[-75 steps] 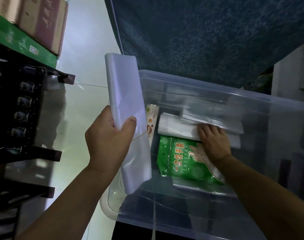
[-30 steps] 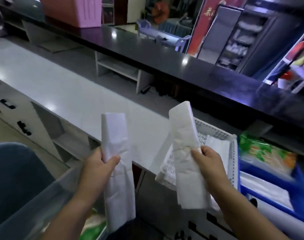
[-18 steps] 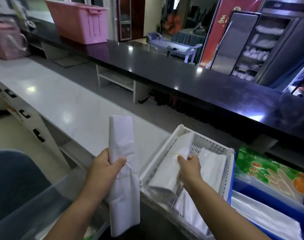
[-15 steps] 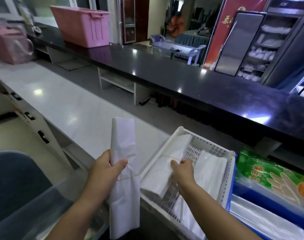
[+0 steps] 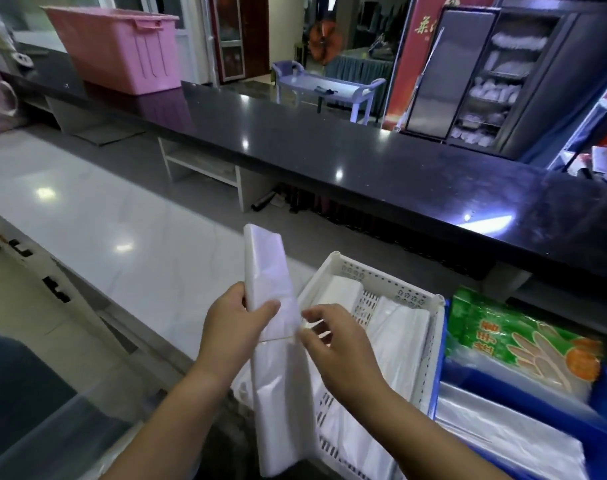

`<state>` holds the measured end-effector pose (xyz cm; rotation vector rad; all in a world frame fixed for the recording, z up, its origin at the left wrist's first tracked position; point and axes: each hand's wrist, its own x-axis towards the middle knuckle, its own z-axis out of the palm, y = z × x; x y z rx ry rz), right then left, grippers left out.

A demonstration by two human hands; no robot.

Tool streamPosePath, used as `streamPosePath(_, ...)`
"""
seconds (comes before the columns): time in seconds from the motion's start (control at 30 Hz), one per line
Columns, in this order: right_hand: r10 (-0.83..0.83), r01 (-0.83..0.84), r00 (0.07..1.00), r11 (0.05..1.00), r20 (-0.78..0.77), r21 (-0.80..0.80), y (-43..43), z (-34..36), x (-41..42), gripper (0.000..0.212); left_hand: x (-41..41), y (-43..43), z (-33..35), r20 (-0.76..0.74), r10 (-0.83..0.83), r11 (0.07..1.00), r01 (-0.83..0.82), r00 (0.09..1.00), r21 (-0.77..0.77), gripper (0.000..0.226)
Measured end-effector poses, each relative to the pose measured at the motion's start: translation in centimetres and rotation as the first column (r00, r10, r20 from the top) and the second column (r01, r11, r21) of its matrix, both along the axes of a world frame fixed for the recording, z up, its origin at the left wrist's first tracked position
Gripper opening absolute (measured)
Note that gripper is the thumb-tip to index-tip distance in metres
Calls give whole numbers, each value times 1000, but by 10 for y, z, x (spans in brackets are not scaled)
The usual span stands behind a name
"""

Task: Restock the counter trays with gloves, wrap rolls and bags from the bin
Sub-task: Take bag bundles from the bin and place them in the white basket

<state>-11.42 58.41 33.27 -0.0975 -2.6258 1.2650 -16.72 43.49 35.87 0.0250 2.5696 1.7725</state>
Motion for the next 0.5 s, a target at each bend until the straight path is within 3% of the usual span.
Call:
streamPosePath(0.1,-33,34,999,995,-16,91,3,13,0,30,-11,26,12,-58,-99,994,101,993,38,17)
streamPosePath(0.2,-127,127,991,992,42,3,14,20,-3,36,-19,49,17,43,-281,914,254,959,318,28)
streamPosePath(0.27,-211,215,976,974,59,-69,23,20,-8,24,-24,62,14,93,-379,855,310,921,417,29)
streamPosePath(0.33,-304,312,949,943,85,-112,33,17,-14,11,-29,71,7,98,-437,843,369,894,391,23)
streamPosePath(0.4,-368,392,919,891,142,-230,43,12,-20,4,-40,72,-5,62,-438,874,409,897,263,16)
streamPosePath(0.47,-370,416,909,832,191,-368,50,8,-25,12,-50,68,-16,50,-414,907,407,909,111,32)
streamPosePath(0.5,-348,406,914,792,209,-456,51,7,-27,17,-53,65,-21,92,-426,903,416,900,110,43)
